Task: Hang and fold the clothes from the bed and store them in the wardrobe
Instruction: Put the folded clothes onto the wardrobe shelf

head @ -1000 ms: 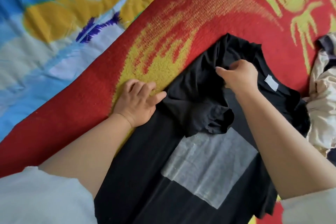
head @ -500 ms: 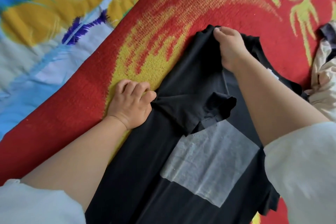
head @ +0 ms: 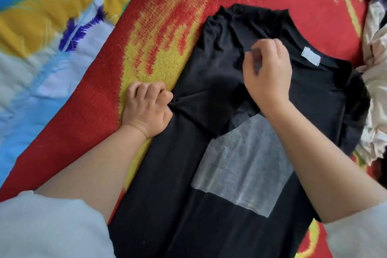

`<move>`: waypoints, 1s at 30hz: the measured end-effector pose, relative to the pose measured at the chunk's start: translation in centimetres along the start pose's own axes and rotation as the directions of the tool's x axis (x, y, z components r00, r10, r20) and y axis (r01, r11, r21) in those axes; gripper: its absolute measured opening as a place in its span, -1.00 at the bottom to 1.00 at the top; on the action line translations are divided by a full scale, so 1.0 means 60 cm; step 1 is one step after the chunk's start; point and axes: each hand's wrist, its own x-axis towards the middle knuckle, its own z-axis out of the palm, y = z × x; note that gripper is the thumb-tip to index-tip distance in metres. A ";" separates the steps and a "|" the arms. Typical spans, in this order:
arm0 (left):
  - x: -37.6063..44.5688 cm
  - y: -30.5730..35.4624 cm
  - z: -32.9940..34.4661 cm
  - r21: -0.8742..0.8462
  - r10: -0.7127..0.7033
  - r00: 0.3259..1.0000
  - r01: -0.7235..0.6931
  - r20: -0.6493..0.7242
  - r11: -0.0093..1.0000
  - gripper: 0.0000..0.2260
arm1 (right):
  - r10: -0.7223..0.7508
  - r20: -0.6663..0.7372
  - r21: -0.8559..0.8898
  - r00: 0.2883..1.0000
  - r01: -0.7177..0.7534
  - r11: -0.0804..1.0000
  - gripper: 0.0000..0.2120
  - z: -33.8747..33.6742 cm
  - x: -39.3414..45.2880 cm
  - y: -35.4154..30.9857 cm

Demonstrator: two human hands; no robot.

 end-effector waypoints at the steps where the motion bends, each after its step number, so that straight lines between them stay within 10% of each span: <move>1: 0.000 -0.001 0.000 0.005 -0.001 1.000 0.001 0.001 1.000 -0.86 | 0.137 0.065 0.044 0.988 -0.140 0.989 -0.82 -0.011 -0.038 -0.007; 5: 0.000 -0.001 -0.004 0.022 -0.005 1.000 0.005 0.012 1.000 -0.85 | 0.611 0.460 0.209 0.644 -0.748 0.630 -0.76 -0.014 -0.159 -0.049; 12: 0.000 0.002 -0.016 -0.005 0.006 1.000 -0.006 0.022 1.000 -0.85 | 0.741 0.512 0.606 0.435 -0.794 0.048 -0.66 0.016 -0.192 -0.084; 17: 0.017 0.001 -0.052 -0.128 0.006 0.986 0.016 0.166 0.992 -0.89 | 0.785 0.471 0.630 0.403 -0.776 0.021 -0.79 0.028 -0.259 -0.103; 22: 0.026 -0.014 -0.098 -0.131 0.068 0.941 -0.026 0.331 0.991 -0.74 | 0.754 0.402 0.518 0.520 -0.808 0.281 -0.90 0.042 -0.303 -0.113; 27: 0.049 0.042 -0.109 -0.161 0.157 0.966 -0.125 0.206 0.979 -0.77 | 0.763 0.273 0.488 0.585 -0.768 0.414 -0.89 -0.006 -0.339 -0.074; 30: 0.050 0.125 -0.098 -0.289 0.307 0.934 -0.247 0.182 0.925 -0.78 | 0.857 0.094 0.456 0.507 -0.787 0.416 -0.91 -0.053 -0.376 -0.006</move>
